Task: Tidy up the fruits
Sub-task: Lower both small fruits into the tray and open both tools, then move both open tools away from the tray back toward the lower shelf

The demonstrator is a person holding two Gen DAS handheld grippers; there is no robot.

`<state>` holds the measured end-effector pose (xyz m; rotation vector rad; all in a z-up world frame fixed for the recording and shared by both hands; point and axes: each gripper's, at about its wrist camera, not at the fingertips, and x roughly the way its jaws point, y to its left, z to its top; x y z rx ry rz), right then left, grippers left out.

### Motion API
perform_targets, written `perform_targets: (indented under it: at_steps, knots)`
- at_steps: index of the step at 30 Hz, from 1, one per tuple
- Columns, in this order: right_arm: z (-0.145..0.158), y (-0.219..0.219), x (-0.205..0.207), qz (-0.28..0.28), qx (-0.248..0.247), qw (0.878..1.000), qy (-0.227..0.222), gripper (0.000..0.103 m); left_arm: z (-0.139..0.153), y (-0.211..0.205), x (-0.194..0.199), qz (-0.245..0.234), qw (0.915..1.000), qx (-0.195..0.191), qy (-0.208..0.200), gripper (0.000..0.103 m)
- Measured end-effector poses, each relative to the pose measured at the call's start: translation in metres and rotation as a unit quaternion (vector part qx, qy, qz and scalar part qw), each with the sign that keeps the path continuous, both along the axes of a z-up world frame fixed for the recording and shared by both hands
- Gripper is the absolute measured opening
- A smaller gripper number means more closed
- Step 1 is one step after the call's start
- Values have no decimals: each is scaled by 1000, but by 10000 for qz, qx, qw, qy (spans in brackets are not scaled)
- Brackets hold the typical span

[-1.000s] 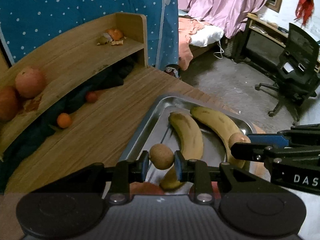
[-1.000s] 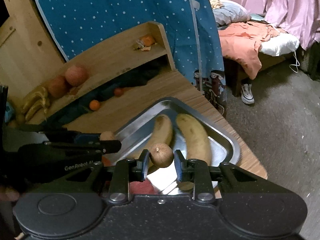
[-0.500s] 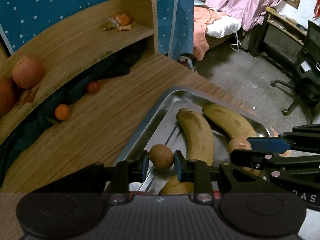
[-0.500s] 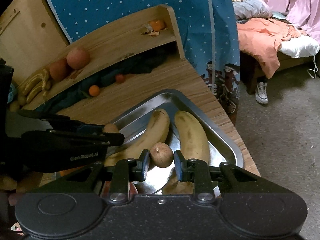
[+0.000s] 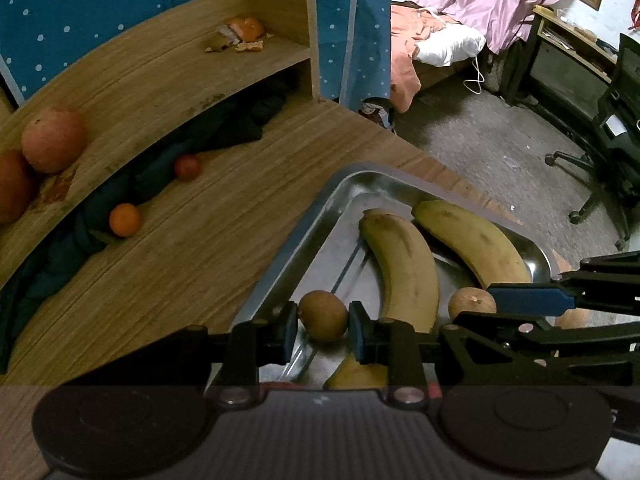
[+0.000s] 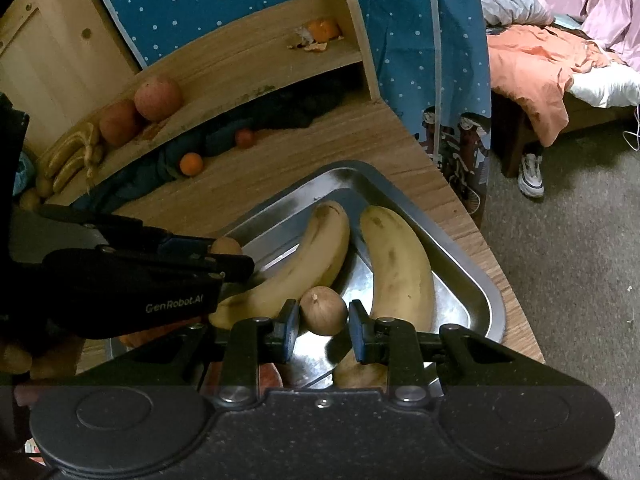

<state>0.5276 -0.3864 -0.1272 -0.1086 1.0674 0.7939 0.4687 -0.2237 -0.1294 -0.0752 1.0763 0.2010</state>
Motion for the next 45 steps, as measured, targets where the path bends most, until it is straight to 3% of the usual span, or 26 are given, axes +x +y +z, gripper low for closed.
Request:
perform_targets:
  at_steps: [6, 10, 15, 20, 26, 36, 45]
  knots:
    - [1, -1, -2, -101, -37, 9999, -38, 37, 0, 1, -3, -22, 10000, 16, 43, 33]
    - [4, -1, -7, -158, -46, 9998, -93, 45, 3, 3, -7, -23, 10000, 27, -49, 48]
    - [16, -2, -17, -263, -60, 9992, -292, 58, 13, 8, -15, 4, 9998, 31, -194, 57]
    - [30, -5, -31, -487, -88, 9977, -460, 72, 28, 16, -30, -9, 9990, 75, -438, 83]
    - [47, -5, -58, -710, -175, 9954, -625, 92, 45, 34, -52, 83, 9978, 122, -643, 101]
    - [66, 1, -111, -1175, -295, 9902, -690, 102, 50, 69, -99, -10, 9980, -9, -629, 103]
    - [75, 21, -154, -1536, -512, 9837, -777, 102, 52, 105, -139, 108, 9981, -81, -605, 103]
